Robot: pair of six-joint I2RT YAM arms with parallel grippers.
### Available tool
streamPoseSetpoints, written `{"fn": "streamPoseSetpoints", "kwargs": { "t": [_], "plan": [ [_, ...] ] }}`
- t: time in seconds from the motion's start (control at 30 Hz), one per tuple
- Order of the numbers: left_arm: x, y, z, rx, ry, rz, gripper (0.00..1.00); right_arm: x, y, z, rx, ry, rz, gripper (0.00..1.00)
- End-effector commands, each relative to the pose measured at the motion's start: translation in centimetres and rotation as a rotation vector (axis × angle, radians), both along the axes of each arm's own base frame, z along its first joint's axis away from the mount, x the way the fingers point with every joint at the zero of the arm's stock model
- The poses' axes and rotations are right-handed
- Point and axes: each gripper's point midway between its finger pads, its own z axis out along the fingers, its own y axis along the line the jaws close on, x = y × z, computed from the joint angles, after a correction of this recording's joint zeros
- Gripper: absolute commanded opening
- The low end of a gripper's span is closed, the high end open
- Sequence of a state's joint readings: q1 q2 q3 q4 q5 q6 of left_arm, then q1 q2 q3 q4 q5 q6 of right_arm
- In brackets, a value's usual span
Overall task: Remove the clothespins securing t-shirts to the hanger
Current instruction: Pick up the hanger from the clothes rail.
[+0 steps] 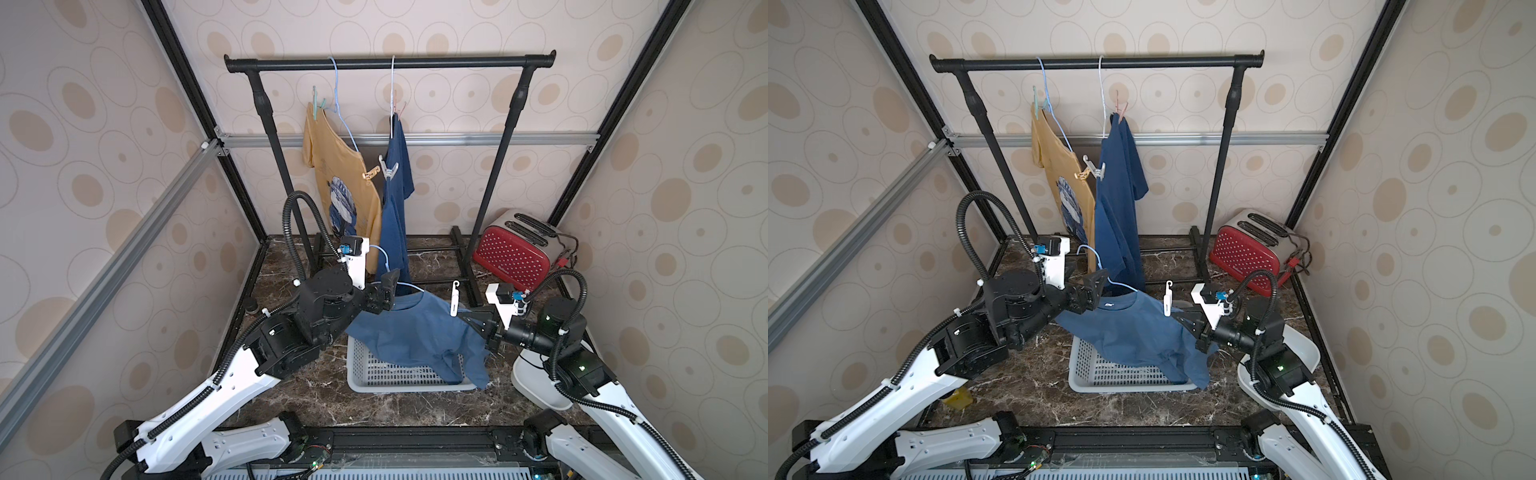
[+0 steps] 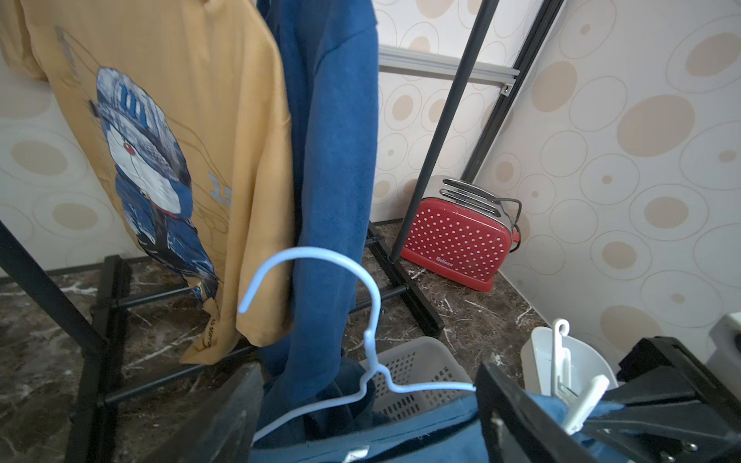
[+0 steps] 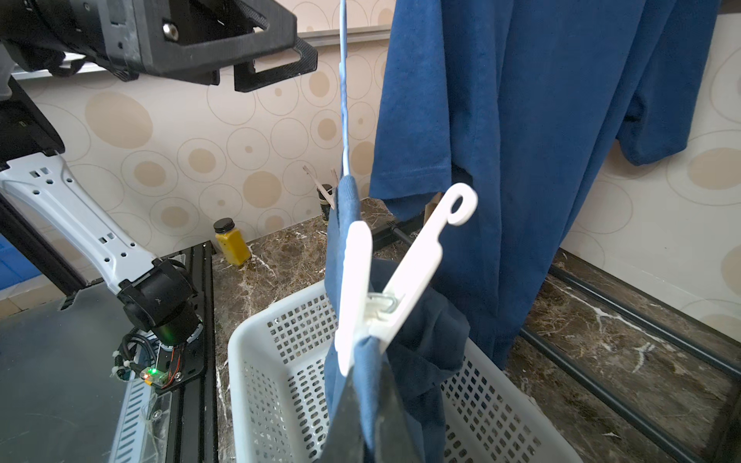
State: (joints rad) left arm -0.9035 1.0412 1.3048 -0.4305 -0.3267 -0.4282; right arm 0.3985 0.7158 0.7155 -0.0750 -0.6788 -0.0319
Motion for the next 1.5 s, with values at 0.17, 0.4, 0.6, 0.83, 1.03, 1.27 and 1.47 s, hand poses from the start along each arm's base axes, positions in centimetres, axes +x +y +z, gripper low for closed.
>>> {"fn": "streamPoseSetpoints", "kwargs": {
  "t": [0.17,0.4,0.6,0.83,1.03,1.27,1.47],
  "plan": [
    [0.7,0.4,-0.3,-0.104,0.131,0.016,0.70,-0.2,0.4,1.1,0.007,-0.069,0.019,0.00],
    [1.2,-1.2,-0.4,-0.116,0.174,-0.035,0.60,-0.5,0.5,0.9,0.000,-0.064,0.031,0.00],
    [1.9,-0.5,-0.4,-0.134,0.175,0.004,0.49,-0.7,0.5,0.9,-0.006,-0.067,0.034,0.00],
    [2.4,-0.9,-0.4,-0.162,0.184,-0.012,0.34,-0.7,0.5,0.7,-0.010,-0.063,0.034,0.00],
    [2.7,-1.6,-1.2,-0.151,0.202,-0.024,0.23,-0.7,0.6,0.8,-0.009,-0.059,0.038,0.00],
    [2.7,-1.2,-0.8,-0.141,0.171,-0.015,0.10,-0.6,0.7,0.5,-0.020,-0.051,0.037,0.00],
    [2.7,-1.1,-1.0,-0.134,0.159,-0.016,0.00,-0.4,0.8,0.5,-0.023,-0.045,0.037,0.00]
  ]
}}
